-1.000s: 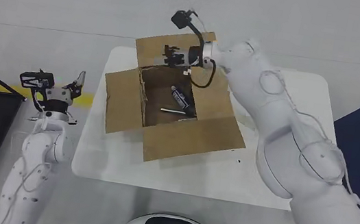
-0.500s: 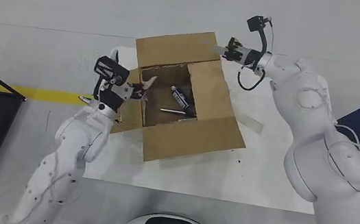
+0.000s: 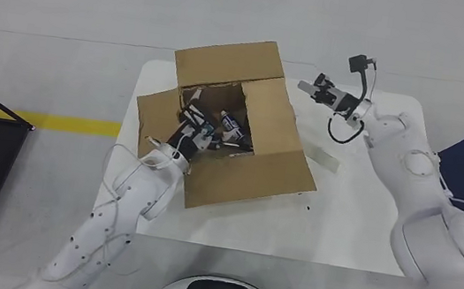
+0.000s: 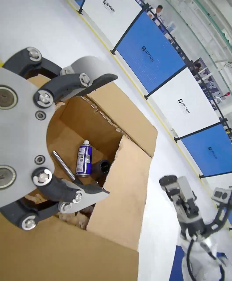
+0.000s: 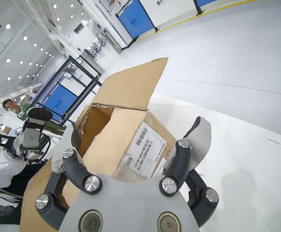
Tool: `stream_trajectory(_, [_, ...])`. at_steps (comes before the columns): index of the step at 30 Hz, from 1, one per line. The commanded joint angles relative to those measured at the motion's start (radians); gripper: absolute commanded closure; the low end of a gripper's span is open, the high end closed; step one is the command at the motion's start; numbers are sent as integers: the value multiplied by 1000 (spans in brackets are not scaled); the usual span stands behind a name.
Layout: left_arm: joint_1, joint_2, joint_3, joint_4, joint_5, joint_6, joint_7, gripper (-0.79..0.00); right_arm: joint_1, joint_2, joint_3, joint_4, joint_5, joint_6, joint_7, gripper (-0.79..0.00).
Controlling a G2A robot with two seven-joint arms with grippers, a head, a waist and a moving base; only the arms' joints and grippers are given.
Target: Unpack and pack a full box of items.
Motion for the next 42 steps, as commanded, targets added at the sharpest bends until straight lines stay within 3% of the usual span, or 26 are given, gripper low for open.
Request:
stream_trajectory(1, [-6, -1, 14, 25, 57, 6, -23, -785, -26, 20, 20, -42, 9, 43, 18, -785])
stream_trajectory(7, [-48, -16, 75, 78, 84, 1, -61, -785, -134, 84, 82, -272, 73, 187, 210, -785])
stream_trajectory(15, [-97, -33, 123, 135, 107, -12, -120, -785, -317, 176, 224, -590, 215, 254, 427, -785])
stream_trajectory(23, [-121, -42, 127, 171, 106, -32, -167, -785, -445, 226, 319, -793, 244, 334, 527, -785])
stream_trajectory(29, [-120, -48, 147, 167, 116, -41, -154, -785, -486, 237, 329, -871, 309, 332, 650, -785])
stream_trajectory(35, [-124, -50, 118, 170, 93, -46, -157, -785, -503, 240, 327, -895, 385, 307, 745, -785])
stream_trajectory(42, [-135, -57, 120, 190, 96, -32, -163, -785, -508, 250, 369, -861, 394, 300, 746, -785])
